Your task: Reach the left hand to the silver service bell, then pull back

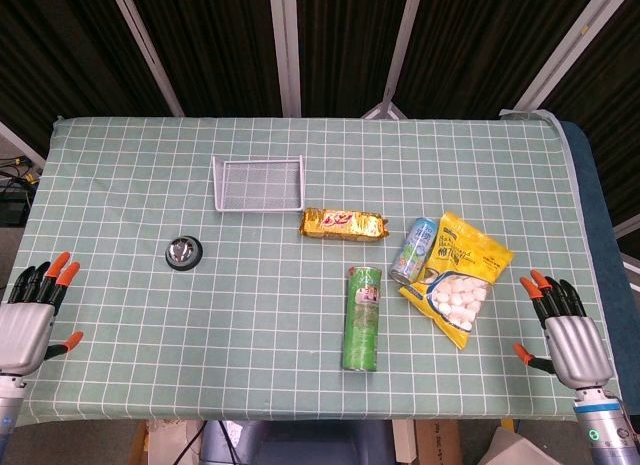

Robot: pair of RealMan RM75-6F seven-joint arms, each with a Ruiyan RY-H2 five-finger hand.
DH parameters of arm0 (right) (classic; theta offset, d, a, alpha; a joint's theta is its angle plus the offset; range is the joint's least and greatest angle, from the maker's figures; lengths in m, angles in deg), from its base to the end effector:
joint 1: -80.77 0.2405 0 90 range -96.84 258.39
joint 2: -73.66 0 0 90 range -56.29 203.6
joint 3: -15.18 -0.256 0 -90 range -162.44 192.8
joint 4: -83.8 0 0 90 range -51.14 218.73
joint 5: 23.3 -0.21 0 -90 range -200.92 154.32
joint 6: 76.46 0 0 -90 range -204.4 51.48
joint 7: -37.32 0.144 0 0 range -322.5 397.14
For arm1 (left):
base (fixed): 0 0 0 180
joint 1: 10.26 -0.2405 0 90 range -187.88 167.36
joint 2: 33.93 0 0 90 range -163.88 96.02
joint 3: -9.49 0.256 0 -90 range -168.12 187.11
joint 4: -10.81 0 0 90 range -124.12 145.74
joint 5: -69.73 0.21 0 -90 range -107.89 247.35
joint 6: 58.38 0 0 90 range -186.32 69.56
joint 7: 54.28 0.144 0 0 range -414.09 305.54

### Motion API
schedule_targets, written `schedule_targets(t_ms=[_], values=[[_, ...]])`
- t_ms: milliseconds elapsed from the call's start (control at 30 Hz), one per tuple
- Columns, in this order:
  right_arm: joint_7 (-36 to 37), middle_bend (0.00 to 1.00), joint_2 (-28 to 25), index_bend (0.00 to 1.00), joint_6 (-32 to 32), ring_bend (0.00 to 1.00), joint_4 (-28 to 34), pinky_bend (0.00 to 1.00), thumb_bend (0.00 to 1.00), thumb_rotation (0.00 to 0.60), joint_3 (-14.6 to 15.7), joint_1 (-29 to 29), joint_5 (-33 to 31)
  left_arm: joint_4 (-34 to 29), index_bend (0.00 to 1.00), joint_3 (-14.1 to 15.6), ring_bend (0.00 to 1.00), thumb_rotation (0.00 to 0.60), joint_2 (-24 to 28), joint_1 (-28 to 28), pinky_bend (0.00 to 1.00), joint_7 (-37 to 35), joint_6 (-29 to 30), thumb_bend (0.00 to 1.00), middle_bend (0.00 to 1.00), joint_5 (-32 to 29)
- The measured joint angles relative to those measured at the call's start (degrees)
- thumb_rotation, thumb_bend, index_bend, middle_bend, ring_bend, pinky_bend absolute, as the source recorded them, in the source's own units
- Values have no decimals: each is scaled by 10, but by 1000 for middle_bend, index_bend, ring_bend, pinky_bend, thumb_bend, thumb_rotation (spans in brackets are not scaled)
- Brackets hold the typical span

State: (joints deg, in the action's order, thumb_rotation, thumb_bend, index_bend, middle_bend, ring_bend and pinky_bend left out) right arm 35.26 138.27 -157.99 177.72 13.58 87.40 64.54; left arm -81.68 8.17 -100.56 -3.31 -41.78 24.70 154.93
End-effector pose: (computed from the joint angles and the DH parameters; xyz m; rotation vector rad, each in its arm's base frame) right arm -0.2998 -0.1846 0.1407 1.4830 -0.9307 0.8943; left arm -0.3056 0.1860 0.1370 -1.4894 -0.7957 -0.7609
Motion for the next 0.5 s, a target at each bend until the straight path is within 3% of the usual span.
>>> schedule_targets(t_ms=[500], values=[[12, 0, 2, 0, -11, 0, -11, 0, 247, 600, 1, -4, 10, 2, 0, 2, 0, 600, -3, 1, 0, 8, -5, 90, 0, 0]])
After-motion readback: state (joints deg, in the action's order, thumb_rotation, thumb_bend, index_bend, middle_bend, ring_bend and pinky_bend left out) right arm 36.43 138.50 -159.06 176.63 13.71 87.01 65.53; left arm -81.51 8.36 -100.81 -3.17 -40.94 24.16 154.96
